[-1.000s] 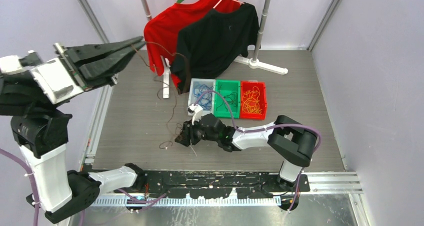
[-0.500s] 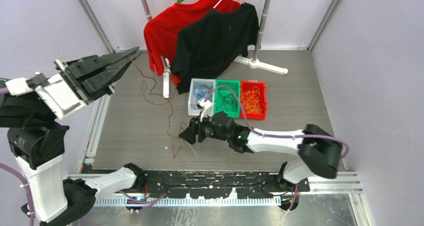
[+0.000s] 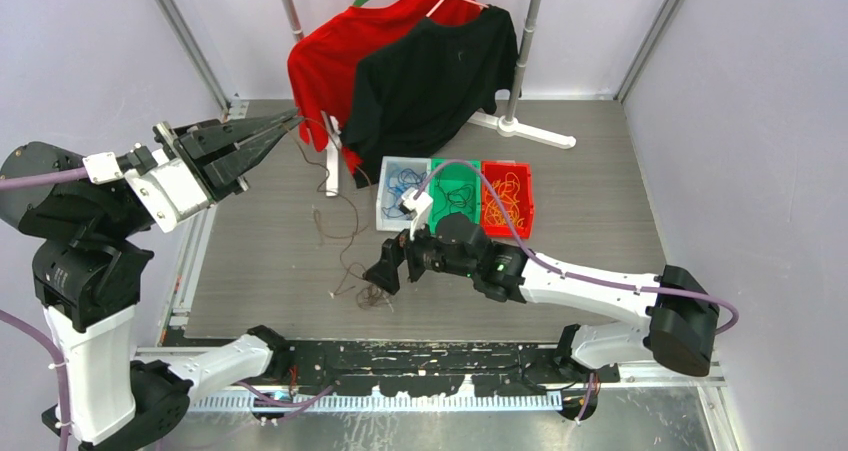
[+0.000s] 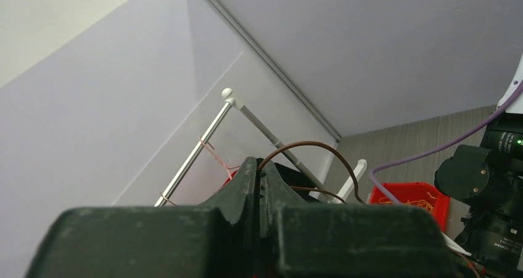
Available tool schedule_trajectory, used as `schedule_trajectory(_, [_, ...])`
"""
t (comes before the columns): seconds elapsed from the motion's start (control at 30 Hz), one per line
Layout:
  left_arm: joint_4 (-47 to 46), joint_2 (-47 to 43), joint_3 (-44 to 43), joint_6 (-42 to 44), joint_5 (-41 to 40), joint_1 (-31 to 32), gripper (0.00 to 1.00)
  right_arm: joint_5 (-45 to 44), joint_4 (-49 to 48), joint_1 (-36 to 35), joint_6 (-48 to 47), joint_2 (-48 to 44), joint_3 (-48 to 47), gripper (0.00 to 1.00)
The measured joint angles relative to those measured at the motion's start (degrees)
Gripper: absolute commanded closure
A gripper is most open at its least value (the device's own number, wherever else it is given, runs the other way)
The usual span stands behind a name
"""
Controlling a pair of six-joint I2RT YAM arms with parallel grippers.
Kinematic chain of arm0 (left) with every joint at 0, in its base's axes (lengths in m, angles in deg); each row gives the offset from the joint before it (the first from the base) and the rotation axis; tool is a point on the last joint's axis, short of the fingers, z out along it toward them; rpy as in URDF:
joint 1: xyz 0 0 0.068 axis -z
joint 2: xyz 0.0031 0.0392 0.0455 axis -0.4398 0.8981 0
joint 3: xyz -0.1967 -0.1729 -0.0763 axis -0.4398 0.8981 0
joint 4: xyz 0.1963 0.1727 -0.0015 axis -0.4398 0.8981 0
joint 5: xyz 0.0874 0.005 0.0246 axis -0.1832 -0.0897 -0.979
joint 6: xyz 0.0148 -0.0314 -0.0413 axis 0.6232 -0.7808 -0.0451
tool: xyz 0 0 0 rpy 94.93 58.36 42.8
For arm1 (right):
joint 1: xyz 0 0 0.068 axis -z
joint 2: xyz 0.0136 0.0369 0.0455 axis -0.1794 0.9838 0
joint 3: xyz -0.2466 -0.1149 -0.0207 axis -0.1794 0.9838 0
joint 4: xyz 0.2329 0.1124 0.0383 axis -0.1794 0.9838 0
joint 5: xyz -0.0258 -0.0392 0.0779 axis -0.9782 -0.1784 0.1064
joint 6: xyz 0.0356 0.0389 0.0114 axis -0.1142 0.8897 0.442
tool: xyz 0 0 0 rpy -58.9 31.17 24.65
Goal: Untangle the cables
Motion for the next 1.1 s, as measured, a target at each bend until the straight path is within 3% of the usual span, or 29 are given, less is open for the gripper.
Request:
schedule_trajectory(0.23, [0.22,0.0,0.02,0.2,0.02,0.0,1.0,-1.97,11.45,0.22,-3.48,-3.72,-0.87,0.0])
schedule_trajectory(0.4, [0.5,-0.59,2.36,0.98,0.02,0.0,1.0,-4.28,14.43,0.74,-7.5,-11.91,-1.79,0.0])
schedule_trajectory(0.6, [0.96,-0.61,8.33,1.68,0.0,0.0,1.0,-10.36,16.9,0.98,-10.75,-15.37,-5.84,0.05])
schedule_trajectory(0.87, [-1.79,4.87,13.6,-0.22,0.17,0.13,1.0,-40.37,27.5,3.13,-5.95,-16.33,-7.61,0.05])
schedule_trajectory(1.1, [-9.53,17.94,13.11,-1.77,-2.14,2.99,1.0,-57.9,34.34,5.07,-0.39,-30.27,-0.44,0.07])
